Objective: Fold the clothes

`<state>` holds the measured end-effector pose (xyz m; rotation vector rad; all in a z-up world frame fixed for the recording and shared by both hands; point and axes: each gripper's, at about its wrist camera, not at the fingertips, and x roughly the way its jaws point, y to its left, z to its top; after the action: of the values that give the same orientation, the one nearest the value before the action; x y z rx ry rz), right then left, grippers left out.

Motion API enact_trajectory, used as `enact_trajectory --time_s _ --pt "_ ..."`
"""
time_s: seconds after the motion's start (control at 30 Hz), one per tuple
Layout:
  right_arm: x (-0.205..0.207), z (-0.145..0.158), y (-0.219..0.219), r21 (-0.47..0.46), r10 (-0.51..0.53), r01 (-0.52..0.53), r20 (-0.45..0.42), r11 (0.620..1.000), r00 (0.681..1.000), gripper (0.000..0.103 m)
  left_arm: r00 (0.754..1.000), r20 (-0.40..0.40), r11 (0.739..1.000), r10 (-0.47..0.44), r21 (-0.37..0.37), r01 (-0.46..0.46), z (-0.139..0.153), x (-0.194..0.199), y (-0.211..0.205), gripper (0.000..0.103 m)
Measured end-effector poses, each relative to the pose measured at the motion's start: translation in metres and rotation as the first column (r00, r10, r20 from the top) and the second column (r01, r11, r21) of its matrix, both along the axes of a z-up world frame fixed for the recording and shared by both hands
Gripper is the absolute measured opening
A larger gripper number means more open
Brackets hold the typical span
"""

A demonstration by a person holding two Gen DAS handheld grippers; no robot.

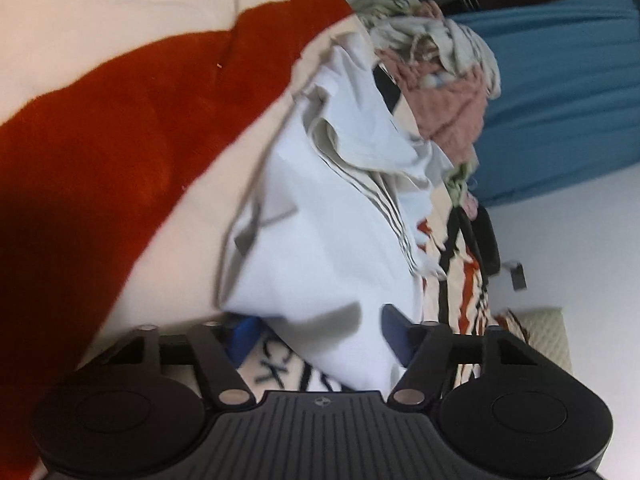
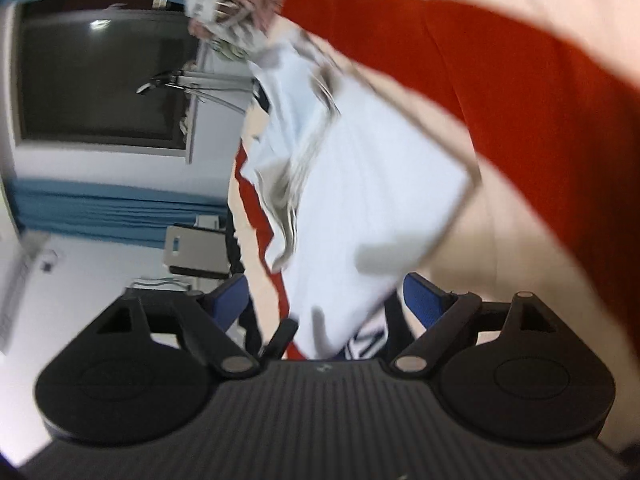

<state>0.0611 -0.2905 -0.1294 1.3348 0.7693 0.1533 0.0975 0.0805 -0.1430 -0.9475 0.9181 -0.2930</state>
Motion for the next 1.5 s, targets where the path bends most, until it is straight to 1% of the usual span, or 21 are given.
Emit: enact_trajectory --time_s 0.03,0.07,0.1,0.17,0.2,0.27,0.3,0.4,0.47,0.53,0.63,0.8,0.93,1.03,1.13,1.2,1.3,1.37,1.43,1.47,1.5 --pt "0.000 -0.004 0.002 0.007 -0.001 0.001 -0.015 1.000 1.000 0.087 1.000 -0.008 1.000 0.018 -0.005 -0.018 -0.003 0.000 0.002 0.046" --pt "0.001 -0.008 0.004 0.014 -0.001 0.002 -0.029 1.000 1.000 0.087 0.999 -0.017 0.999 0.031 -0.021 -0.032 -0.006 0.000 0.004 0.043" --pt "0.001 -0.012 0.007 0.021 -0.002 0.003 -0.044 1.000 0.999 0.087 0.999 -0.025 0.998 0.043 -0.040 -0.044 -0.008 0.000 0.006 0.042" --pt "0.003 -0.017 0.007 0.003 -0.029 0.029 -0.068 1.000 0.997 0.081 0.998 -0.035 0.995 0.059 -0.073 -0.061 -0.011 -0.002 0.009 0.043" --pt "0.003 -0.019 0.005 -0.013 -0.052 0.051 -0.077 0.999 0.996 0.075 0.997 -0.041 0.994 0.065 -0.083 -0.068 -0.010 -0.002 0.010 0.045" --pt "0.003 -0.024 0.001 -0.011 -0.107 0.107 -0.086 0.994 0.990 0.074 0.996 -0.049 0.992 0.071 -0.105 -0.076 -0.011 -0.004 0.012 0.052" --pt "0.003 -0.026 0.000 -0.011 -0.129 0.129 -0.085 0.992 0.988 0.073 0.996 -0.050 0.990 0.074 -0.114 -0.080 -0.011 -0.004 0.013 0.053" --pt "0.006 -0.026 -0.001 -0.046 -0.171 0.168 -0.083 0.985 0.982 0.062 0.995 -0.061 0.986 0.077 -0.140 -0.085 -0.015 -0.003 0.014 0.058" --pt "0.009 -0.027 -0.001 -0.070 -0.188 0.183 -0.084 0.981 0.979 0.052 0.995 -0.061 0.983 0.083 -0.161 -0.092 -0.017 -0.001 0.013 0.063" --pt "0.014 -0.028 -0.003 -0.099 -0.197 0.189 -0.087 0.977 0.976 0.032 0.996 -0.052 0.983 0.075 -0.164 -0.082 -0.016 0.001 0.013 0.066" --pt "0.013 -0.023 -0.007 -0.137 -0.186 0.176 -0.067 0.975 0.980 0.015 0.998 -0.027 0.986 0.054 -0.158 -0.058 -0.011 0.000 0.009 0.073" --pt "0.009 -0.001 -0.010 -0.164 -0.153 0.159 0.047 0.974 0.987 0.010 0.999 0.028 0.979 -0.033 -0.199 0.038 -0.001 -0.003 -0.001 0.084" --pt "0.002 0.019 -0.008 -0.175 -0.130 0.155 0.149 0.972 0.980 0.008 0.988 0.085 0.949 -0.133 -0.276 0.151 0.002 0.002 -0.018 0.089" --pt "0.000 0.028 -0.007 -0.182 -0.117 0.154 0.197 0.971 0.973 0.008 0.985 0.056 0.937 -0.161 -0.305 0.170 -0.009 0.014 -0.031 0.090" --pt "-0.001 0.030 -0.008 -0.179 -0.124 0.162 0.205 0.970 0.971 0.008 0.992 0.017 0.935 -0.126 -0.333 0.124 -0.023 0.022 -0.030 0.082" --pt "-0.001 0.031 -0.009 -0.183 -0.134 0.172 0.201 0.968 0.970 0.008 0.998 0.010 0.929 -0.063 -0.364 0.062 -0.026 0.023 -0.022 0.077" --pt "-0.001 0.031 -0.010 -0.185 -0.148 0.185 0.195 0.965 0.969 0.008 0.999 0.003 0.930 0.045 -0.364 -0.040 -0.028 0.020 -0.007 0.068" --pt "-0.001 0.031 -0.009 -0.188 -0.149 0.185 0.192 0.964 0.970 0.008 0.995 -0.022 0.927 0.096 -0.363 -0.097 -0.031 0.019 0.000 0.050" --pt "-0.002 0.030 -0.008 -0.195 -0.147 0.183 0.186 0.964 0.972 0.008 0.991 -0.034 0.928 0.132 -0.348 -0.136 -0.032 0.017 0.003 0.037" --pt "-0.003 0.029 -0.008 -0.198 -0.147 0.182 0.180 0.963 0.973 0.008 0.988 -0.030 0.933 0.148 -0.328 -0.150 -0.031 0.016 0.004 0.031" --pt "-0.003 0.028 -0.009 -0.198 -0.148 0.182 0.173 0.963 0.974 0.008 0.986 -0.026 0.937 0.164 -0.309 -0.164 -0.030 0.014 0.005 0.030"
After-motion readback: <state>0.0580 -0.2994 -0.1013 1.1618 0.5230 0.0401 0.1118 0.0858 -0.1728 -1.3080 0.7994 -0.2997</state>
